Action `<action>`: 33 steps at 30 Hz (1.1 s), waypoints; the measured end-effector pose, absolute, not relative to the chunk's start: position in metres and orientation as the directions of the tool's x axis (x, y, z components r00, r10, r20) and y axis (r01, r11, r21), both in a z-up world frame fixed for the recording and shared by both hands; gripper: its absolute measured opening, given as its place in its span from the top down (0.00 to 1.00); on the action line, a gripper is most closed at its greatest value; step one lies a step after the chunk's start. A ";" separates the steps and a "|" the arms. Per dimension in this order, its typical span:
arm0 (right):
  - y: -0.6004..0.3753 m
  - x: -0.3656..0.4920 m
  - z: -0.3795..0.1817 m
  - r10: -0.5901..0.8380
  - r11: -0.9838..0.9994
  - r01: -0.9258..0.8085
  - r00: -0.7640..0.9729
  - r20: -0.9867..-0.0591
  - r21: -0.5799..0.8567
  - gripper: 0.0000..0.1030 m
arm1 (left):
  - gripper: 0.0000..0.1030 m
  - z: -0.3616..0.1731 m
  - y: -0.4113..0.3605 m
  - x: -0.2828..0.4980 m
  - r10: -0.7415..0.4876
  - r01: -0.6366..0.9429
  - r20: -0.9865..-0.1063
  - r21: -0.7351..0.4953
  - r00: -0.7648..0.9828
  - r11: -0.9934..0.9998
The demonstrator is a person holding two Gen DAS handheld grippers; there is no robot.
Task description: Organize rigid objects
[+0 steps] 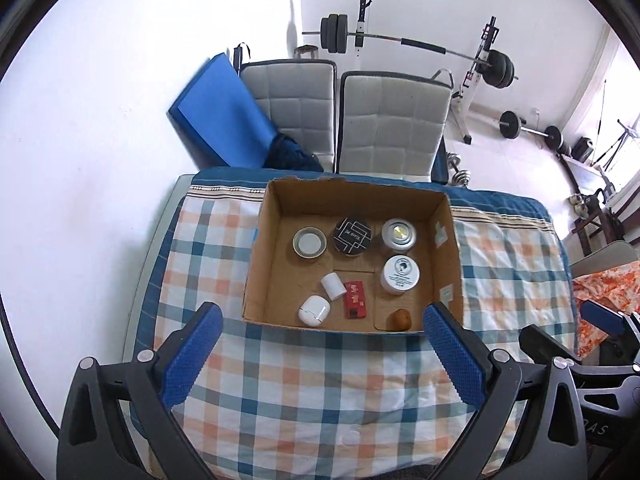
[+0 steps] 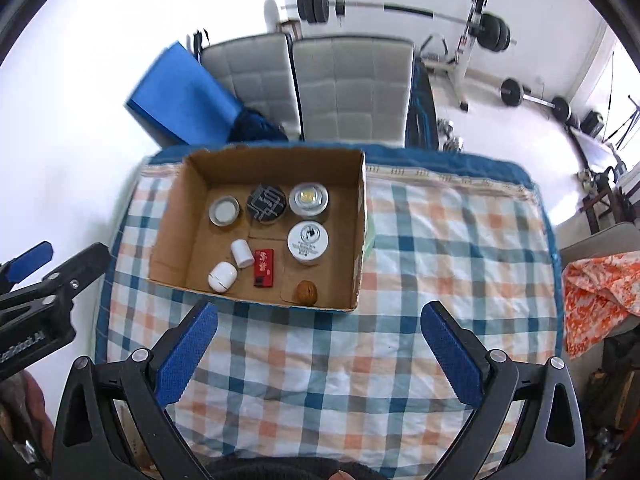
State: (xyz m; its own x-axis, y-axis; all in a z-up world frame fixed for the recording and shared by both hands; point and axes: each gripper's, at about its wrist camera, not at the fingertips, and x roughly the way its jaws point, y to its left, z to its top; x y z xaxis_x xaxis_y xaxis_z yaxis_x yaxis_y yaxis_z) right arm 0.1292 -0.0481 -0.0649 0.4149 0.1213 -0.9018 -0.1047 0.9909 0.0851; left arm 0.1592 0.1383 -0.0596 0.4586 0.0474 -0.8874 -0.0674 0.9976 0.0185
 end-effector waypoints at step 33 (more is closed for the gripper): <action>-0.082 0.065 -0.002 0.083 0.996 -0.036 0.539 -0.838 0.076 0.00 | 0.00 -0.009 0.129 0.097 0.027 -0.077 -0.834 -0.018 0.551 0.997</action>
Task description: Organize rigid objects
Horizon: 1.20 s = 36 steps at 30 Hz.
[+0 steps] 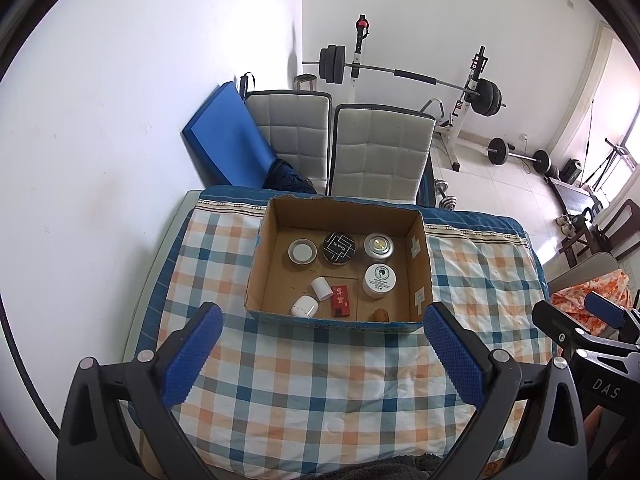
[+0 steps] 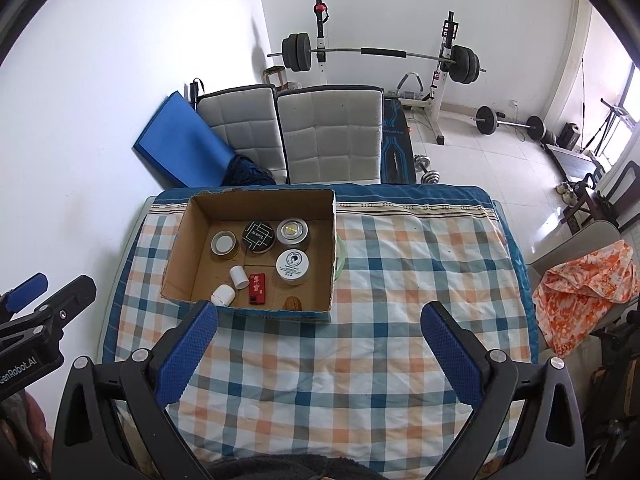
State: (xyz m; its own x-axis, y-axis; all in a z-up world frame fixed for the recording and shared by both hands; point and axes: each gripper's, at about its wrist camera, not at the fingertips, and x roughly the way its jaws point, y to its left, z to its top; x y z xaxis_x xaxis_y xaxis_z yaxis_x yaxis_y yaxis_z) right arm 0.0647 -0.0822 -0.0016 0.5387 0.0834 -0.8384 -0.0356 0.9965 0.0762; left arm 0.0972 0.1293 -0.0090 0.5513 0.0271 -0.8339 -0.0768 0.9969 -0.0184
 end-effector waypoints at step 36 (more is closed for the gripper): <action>-0.083 0.055 0.012 -0.002 1.000 0.012 0.611 -0.792 0.006 0.00 | 0.00 -0.003 0.128 0.094 0.023 -0.044 -0.821 -0.003 0.570 0.999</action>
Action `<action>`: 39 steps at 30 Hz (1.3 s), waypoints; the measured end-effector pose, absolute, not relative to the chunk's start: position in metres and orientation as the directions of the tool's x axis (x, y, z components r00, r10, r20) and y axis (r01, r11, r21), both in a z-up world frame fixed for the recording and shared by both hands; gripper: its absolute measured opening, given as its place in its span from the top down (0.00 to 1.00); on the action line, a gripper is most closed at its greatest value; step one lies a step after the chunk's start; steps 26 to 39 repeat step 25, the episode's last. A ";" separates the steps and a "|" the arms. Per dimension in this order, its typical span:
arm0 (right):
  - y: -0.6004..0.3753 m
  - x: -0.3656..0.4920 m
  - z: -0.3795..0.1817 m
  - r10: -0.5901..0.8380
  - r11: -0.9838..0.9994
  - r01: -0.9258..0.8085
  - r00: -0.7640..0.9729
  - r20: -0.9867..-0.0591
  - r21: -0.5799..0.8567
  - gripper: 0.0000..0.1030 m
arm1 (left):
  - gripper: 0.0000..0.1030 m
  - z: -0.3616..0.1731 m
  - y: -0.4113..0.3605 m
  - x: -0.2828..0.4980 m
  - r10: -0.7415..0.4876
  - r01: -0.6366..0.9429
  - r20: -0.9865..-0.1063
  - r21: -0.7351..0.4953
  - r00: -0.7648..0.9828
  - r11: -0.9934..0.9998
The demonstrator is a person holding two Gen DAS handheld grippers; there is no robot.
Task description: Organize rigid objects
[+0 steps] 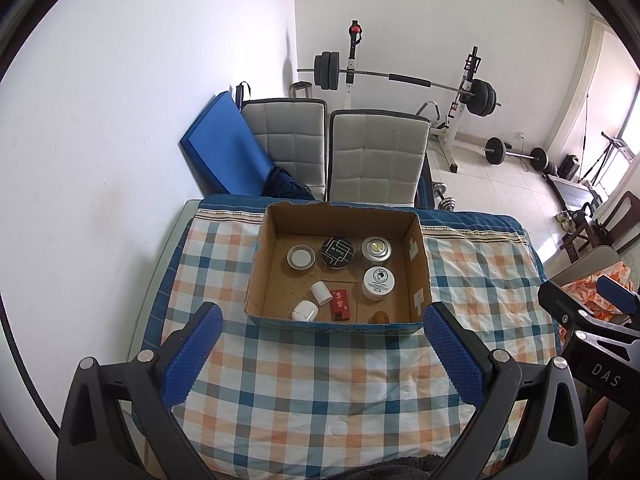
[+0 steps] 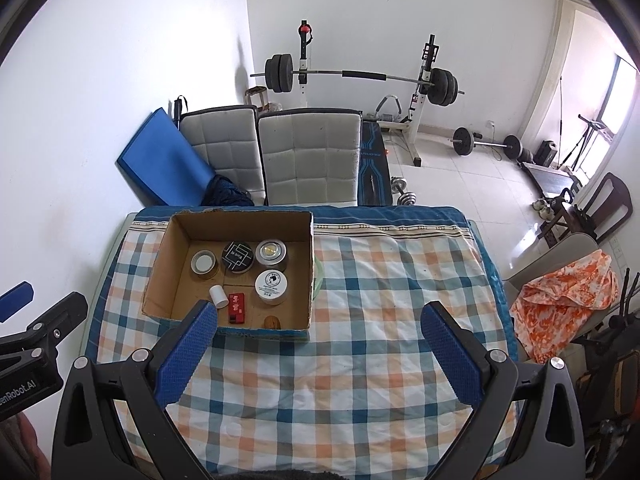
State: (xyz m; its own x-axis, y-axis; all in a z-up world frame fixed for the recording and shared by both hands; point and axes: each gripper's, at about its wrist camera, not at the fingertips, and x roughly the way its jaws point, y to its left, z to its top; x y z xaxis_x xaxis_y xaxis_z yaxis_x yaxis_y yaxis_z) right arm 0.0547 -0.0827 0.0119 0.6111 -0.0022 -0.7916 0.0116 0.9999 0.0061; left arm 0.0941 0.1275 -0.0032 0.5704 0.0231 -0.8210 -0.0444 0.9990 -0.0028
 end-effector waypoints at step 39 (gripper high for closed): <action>-0.080 0.047 0.010 -0.008 1.000 0.010 0.622 -0.783 -0.002 0.00 | 0.00 -0.005 0.125 0.094 0.016 -0.034 -0.821 -0.005 0.571 0.999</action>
